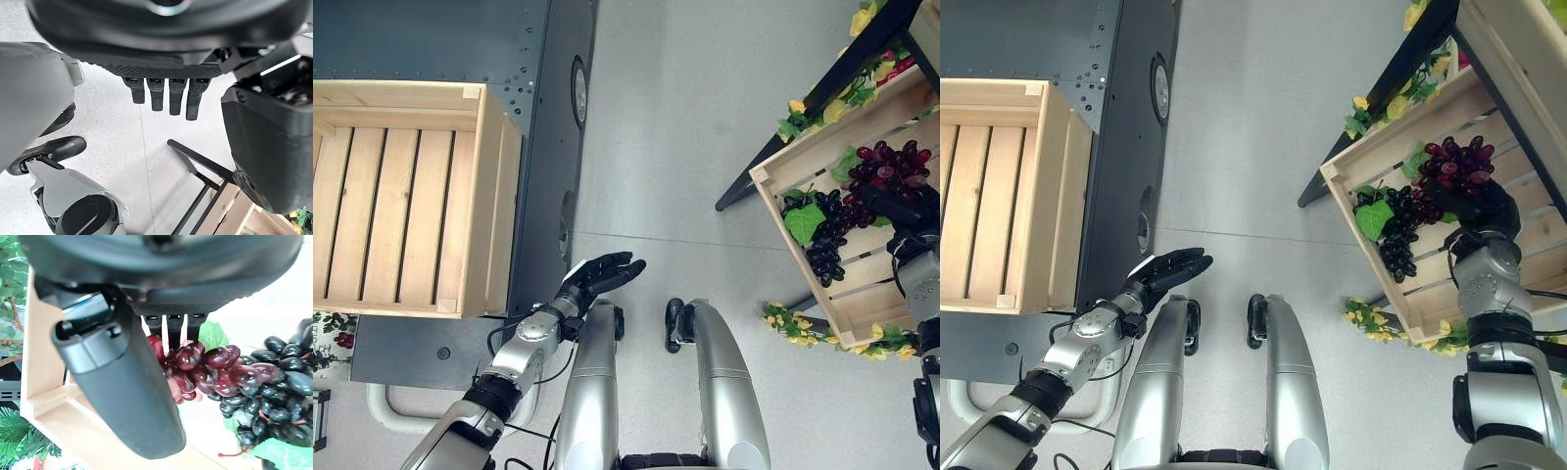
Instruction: Pick up the fruits from the basket on one side to the basket on the other side
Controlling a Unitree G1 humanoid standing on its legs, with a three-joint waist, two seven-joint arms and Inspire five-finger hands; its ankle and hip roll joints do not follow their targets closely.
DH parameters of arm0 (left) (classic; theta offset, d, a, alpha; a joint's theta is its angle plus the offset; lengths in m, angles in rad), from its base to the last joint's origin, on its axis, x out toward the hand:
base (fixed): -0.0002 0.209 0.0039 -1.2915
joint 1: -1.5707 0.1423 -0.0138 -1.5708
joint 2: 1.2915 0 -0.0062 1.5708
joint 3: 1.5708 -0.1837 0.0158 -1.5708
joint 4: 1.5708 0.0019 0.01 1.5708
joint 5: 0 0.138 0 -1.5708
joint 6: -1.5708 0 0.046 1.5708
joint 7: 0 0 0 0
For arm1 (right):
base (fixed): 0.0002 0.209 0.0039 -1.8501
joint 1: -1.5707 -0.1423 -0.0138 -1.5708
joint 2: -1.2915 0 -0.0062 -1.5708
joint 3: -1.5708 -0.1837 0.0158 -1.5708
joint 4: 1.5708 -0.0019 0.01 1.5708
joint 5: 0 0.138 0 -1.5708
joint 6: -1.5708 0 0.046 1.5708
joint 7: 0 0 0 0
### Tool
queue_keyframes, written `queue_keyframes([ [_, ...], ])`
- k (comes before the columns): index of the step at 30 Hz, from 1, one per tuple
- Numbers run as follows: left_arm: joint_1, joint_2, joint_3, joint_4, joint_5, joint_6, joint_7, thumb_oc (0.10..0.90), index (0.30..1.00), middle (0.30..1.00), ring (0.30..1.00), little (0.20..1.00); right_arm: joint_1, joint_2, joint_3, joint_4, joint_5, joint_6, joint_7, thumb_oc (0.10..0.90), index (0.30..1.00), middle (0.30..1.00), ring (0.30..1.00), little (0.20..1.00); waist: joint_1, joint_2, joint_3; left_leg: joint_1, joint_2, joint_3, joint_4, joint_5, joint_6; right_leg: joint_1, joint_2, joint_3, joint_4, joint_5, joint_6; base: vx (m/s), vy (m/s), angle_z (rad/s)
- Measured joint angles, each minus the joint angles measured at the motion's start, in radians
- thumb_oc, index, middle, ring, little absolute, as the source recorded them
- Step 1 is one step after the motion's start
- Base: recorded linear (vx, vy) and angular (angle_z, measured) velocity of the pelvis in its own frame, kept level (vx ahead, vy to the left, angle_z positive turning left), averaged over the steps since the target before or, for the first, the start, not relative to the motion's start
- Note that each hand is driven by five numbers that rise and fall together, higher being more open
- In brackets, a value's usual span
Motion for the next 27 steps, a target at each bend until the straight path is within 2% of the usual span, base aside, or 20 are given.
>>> queue_keyframes([
  [13, -0.005, -0.008, 0.0, 0.001, 0.0, 0.0, -0.002, 0.8, 0.9, 0.9, 0.9, 0.9, 0.018, -0.009, -0.003, -0.003, 0.0, 0.006, 0.003, 0.8, 0.9, 0.9, 0.9, 0.9, -0.035, -0.004, -0.001, 0.054, 0.03, 0.005, -0.018, -0.008, 0.006, 0.062, 0.028, 0.001, -0.047, 0.01, 0.01, 0.01, 0.028, -0.04],
  [20, -0.004, -0.028, -0.001, 0.014, 0.001, 0.0, -0.004, 0.8, 0.9, 0.9, 0.9, 0.9, 0.109, -0.007, -0.002, -0.044, -0.011, 0.018, 0.029, 0.8, 0.9, 0.9, 0.9, 0.9, -0.047, -0.014, -0.003, 0.159, 0.05, 0.018, -0.08, -0.015, 0.006, 0.167, 0.048, 0.001, -0.121, 0.016, 0.011, 0.02, 0.032, -0.05],
  [27, -0.013, -0.05, 0.0, 0.033, 0.001, 0.0, -0.003, 0.8, 0.9, 0.9, 0.9, 0.9, 0.161, 0.024, -0.001, -0.08, -0.047, 0.021, 0.046, 0.8, 0.9, 0.9, 0.9, 0.9, -0.057, -0.02, -0.004, 0.223, 0.074, 0.035, -0.082, -0.042, 0.005, 0.226, 0.066, 0.014, -0.136, 0.014, 0.001, 0.03, 0.047, -0.11],
])
